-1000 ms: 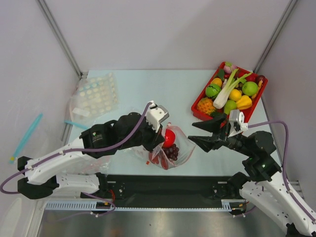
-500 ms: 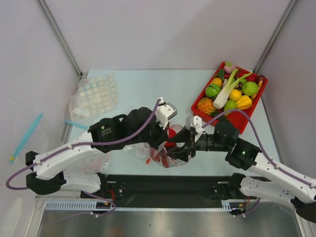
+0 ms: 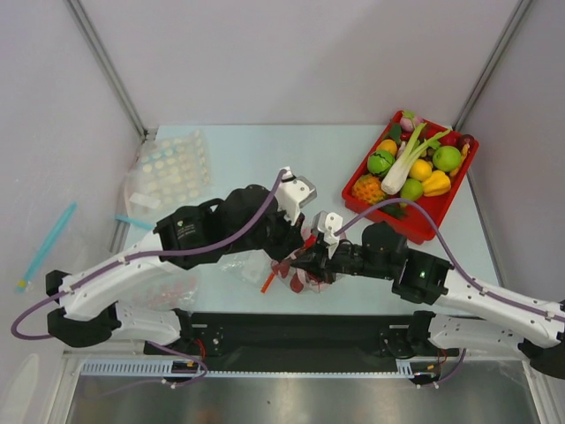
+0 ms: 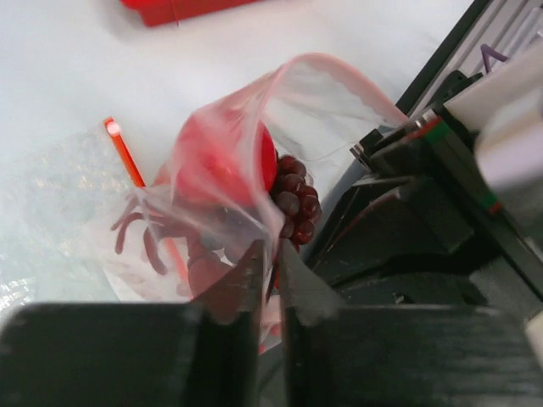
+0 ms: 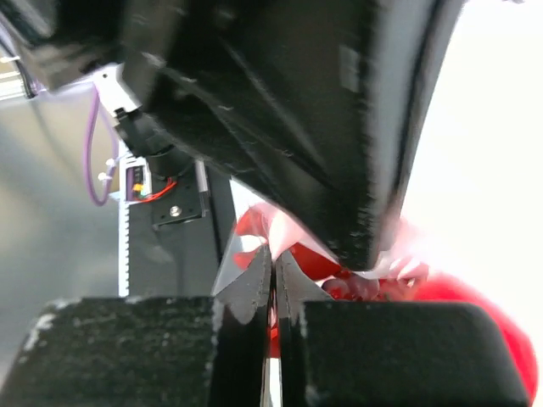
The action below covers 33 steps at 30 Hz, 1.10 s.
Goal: Place the food in the zip-top bag and seal the zipper
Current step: Zip the zipper food storage bag at the center of the board.
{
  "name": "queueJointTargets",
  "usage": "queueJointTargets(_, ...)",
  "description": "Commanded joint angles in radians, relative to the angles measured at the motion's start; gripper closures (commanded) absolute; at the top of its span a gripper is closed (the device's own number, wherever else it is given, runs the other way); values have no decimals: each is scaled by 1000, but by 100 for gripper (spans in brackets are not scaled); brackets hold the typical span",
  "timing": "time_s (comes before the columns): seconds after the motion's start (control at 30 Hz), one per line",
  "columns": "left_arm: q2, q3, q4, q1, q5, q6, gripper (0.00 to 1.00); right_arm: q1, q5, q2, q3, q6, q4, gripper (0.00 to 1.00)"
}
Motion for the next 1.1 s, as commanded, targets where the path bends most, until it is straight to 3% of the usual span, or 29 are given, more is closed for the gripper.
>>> queueJointTargets(0.0,-88,-12,111,9,19,8,78,3,74,-52,-4,5,85,100)
queueJointTargets(0.23,-263,-170,250,27,43,34,34,-12,85,-124,-40,33,128,100)
queueJointTargets(0.33,-358,-293,356,33,35,62,23,-24,59,-155,-54,39,128,100)
queueJointTargets(0.43,-434,-436,497,46,30,103,18,-39,17,-170,-62,38,128,100)
queueJointTargets(0.5,-461,-506,589,121,82,87,18,-49,-40,-186,-65,27,128,100)
queueJointTargets(0.57,-477,-527,663,196,246,38,18,-52,-70,-201,-68,19,130,100)
queueJointTargets(0.7,-484,-622,806,293,383,-42,21,-55,-96,-225,-68,-2,121,100)
queueJointTargets(0.87,-487,-772,1066,293,447,-90,22,-58,-96,-244,-68,-12,108,100)
queueJointTargets(1.07,-490,-883,1274,293,547,-16,20,-64,-124,-238,-73,-16,115,100)
